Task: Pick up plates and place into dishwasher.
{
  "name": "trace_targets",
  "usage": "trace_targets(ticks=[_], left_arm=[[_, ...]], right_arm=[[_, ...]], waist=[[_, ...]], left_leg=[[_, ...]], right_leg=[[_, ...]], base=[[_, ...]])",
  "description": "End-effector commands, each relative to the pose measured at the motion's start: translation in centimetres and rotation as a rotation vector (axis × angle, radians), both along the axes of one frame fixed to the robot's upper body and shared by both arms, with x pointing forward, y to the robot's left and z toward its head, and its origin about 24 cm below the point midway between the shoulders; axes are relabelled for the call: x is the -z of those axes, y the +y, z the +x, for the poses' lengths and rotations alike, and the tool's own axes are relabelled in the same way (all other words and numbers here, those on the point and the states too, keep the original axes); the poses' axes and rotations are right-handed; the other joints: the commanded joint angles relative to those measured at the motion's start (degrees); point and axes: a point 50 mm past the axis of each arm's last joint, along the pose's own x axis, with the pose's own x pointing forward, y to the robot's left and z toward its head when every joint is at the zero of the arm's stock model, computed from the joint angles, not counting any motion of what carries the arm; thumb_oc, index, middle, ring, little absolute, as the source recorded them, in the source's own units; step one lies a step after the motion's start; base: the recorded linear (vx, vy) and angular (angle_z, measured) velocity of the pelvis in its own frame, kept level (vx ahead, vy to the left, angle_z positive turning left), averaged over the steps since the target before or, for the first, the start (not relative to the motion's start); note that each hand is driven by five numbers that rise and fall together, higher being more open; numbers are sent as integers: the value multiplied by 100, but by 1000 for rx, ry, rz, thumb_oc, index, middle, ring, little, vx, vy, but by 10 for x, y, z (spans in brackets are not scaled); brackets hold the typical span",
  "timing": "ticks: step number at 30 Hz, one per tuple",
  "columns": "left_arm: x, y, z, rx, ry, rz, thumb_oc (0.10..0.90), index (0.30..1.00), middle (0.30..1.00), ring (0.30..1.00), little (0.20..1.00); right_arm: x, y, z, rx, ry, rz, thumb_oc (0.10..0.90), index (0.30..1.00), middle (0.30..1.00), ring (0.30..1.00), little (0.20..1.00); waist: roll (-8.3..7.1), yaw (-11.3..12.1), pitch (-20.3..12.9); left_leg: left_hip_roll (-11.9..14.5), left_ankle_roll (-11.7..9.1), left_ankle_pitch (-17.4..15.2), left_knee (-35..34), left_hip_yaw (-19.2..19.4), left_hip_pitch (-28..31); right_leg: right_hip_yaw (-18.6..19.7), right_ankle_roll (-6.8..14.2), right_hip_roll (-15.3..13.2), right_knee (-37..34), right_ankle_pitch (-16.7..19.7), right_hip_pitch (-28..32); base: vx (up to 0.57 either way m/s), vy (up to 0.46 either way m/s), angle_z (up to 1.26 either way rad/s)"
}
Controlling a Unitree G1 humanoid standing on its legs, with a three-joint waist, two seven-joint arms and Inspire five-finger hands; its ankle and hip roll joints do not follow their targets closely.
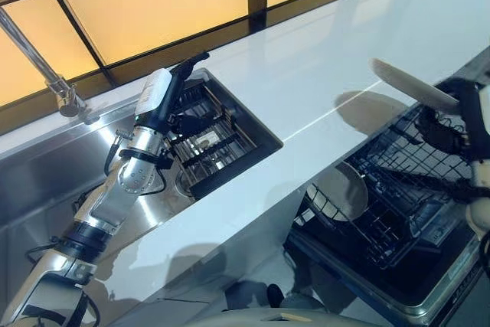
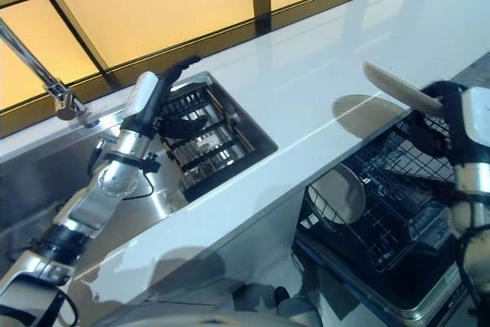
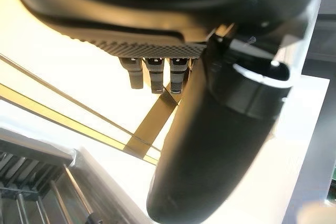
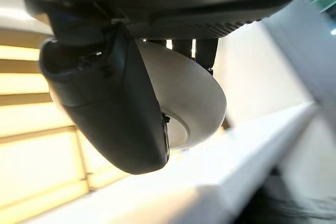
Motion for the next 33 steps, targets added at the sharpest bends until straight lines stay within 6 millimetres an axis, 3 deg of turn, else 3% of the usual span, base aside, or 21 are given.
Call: trace_targets(ticks=[1, 4, 7, 11, 19, 21, 23, 27, 28, 33], left_arm=[[-40, 16, 3, -1, -171, -36, 800, 900, 900, 900, 900], [-39, 17, 3, 3, -165, -41, 800, 900, 900, 900, 900], [-44, 10, -3, 62, -176, -62, 800, 900, 900, 900, 900], [-53, 1, -5, 111, -196, -47, 800, 900, 900, 900, 900], [-58, -10, -5, 188, -187, -58, 800, 900, 900, 900, 900], [-61, -24, -6, 268, -163, -57, 800, 900, 900, 900, 900], [-61, -32, -6, 305, -156, -56, 800, 900, 900, 900, 900], [-60, -42, -6, 359, -138, -67, 800, 900, 900, 900, 900], [-61, -52, -7, 399, -133, -58, 800, 900, 900, 900, 900], [-66, -61, -6, 439, -147, -54, 800, 900, 900, 900, 900]], right_arm=[[-52, -16, -5, 43, -217, -101, 100, 300, 300, 300, 200], [-49, -22, -8, 68, -195, -94, 100, 300, 300, 300, 200], [-11, -60, -23, 251, -5, 46, 100, 300, 300, 300, 200], [13, -67, -22, 282, 129, 144, 100, 300, 300, 300, 200], [45, -64, -14, 285, 293, 251, 100, 300, 300, 300, 200], [68, -54, -1, 260, 436, 299, 100, 300, 300, 300, 200], [76, -49, 7, 249, 480, 329, 100, 300, 300, 300, 200], [87, -42, 19, 248, 539, 370, 100, 300, 300, 300, 200], [93, -35, 32, 251, 586, 406, 100, 300, 300, 300, 200], [101, -26, 53, 281, 680, 397, 100, 300, 300, 300, 200]], waist=[[-165, -14, -781], [-168, -29, -774], [-209, -38, -725], [-220, 19, -679], [-216, 134, -636], [-211, 251, -607], [-213, 331, -589], [-209, 447, -564], [-206, 562, -538], [-181, 734, -521]], left_leg=[[25, 241, -716, 45, 115, 141], [29, 240, -716, 45, 126, 140], [52, 217, -703, 45, 124, 119], [63, 202, -679, 45, 66, 115], [61, 184, -661, 45, -63, 103], [55, 181, -652, 45, -172, 105], [52, 176, -646, 45, -230, 102], [50, 170, -643, 45, -297, 100], [50, 163, -637, 45, -378, 99], [55, 137, -608, 45, -493, 79]], right_leg=[[-27, 253, 236, 33, -401, 110], [-15, 254, 239, 33, -394, 104], [-3, 249, 249, 33, -357, 67], [-65, 235, 231, 33, -338, 79], [-193, 222, 202, 33, -354, 103], [-301, 203, 174, 33, -370, 134], [-360, 192, 162, 33, -378, 148], [-435, 178, 145, 33, -398, 171], [-509, 159, 130, 33, -419, 196], [-643, 133, 102, 33, -452, 224]], base=[[0, 0, 0], [9, -1, -9], [29, -28, -12], [9, -35, -2], [5, -31, 5], [11, -63, 12], [7, -57, 22], [4, -48, 15], [7, -85, 20], [6, -63, 16]])
